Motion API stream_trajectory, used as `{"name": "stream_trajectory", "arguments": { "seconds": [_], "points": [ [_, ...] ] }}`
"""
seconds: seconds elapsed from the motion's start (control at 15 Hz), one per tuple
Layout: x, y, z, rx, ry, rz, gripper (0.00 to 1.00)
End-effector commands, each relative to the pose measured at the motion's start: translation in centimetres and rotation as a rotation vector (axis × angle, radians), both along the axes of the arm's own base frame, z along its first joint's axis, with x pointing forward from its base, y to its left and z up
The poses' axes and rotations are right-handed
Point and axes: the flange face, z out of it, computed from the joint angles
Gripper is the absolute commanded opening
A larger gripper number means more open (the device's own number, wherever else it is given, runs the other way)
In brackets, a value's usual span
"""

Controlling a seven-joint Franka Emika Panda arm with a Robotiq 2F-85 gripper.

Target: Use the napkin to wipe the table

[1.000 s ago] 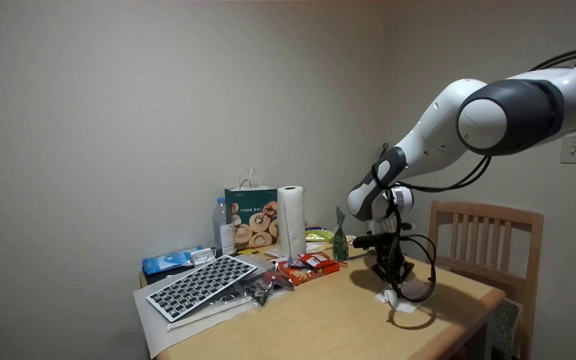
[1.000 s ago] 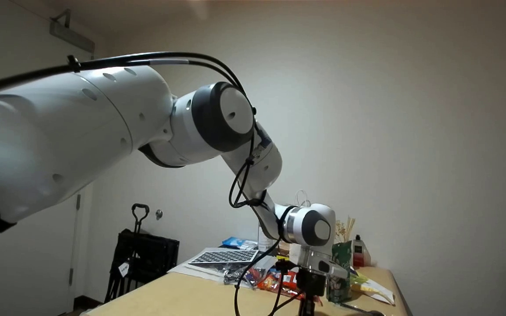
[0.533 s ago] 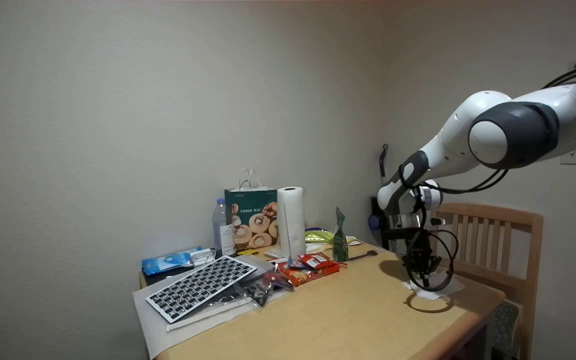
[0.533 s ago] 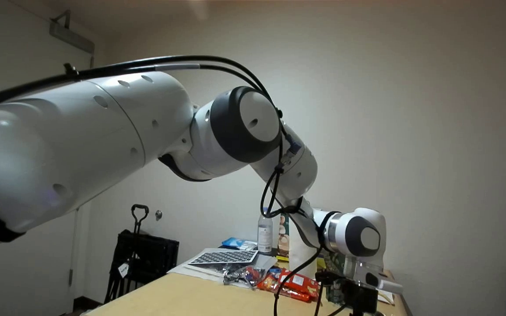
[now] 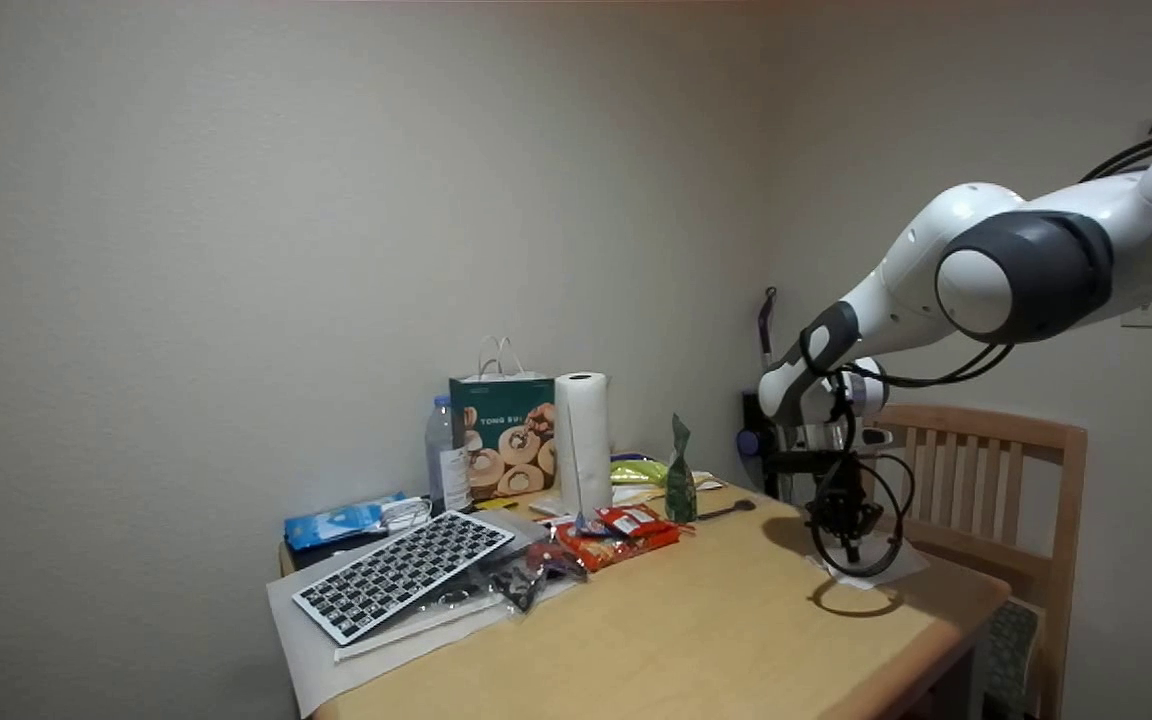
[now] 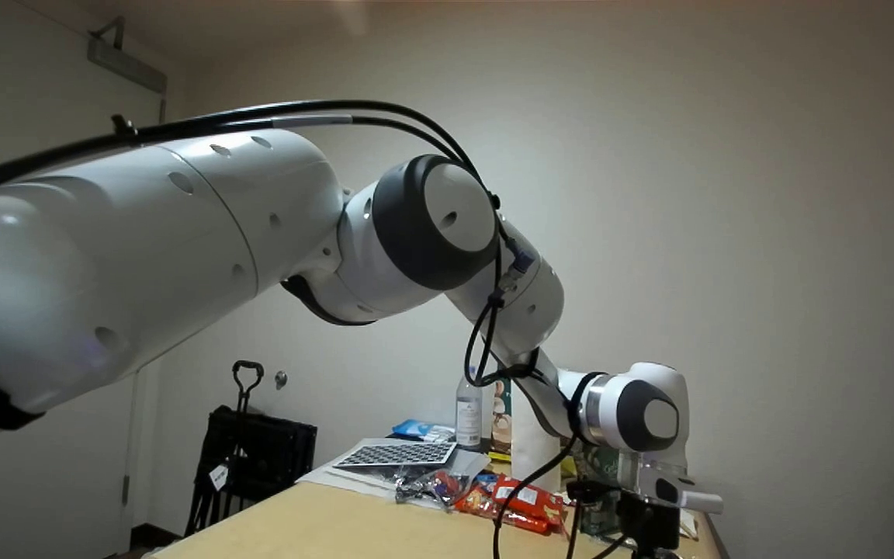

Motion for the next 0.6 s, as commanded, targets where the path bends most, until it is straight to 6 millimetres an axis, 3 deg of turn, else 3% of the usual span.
{"name": "stream_trajectory", "arguments": {
  "seconds": [0.0, 0.07, 0.2, 0.53],
  "points": [
    [-1.4, -5.9, 0.2, -0.041, -0.019, -0.090, 0.00],
    [-0.8, -3.2, 0.3, -0.027, -0.010, -0.041, 0.00],
    [-1.4, -4.7, 0.3, -0.028, -0.014, -0.060, 0.01],
    [-0.4, -2.2, -0.6, 0.023, 0.002, -0.038, 0.00]
  ]
}}
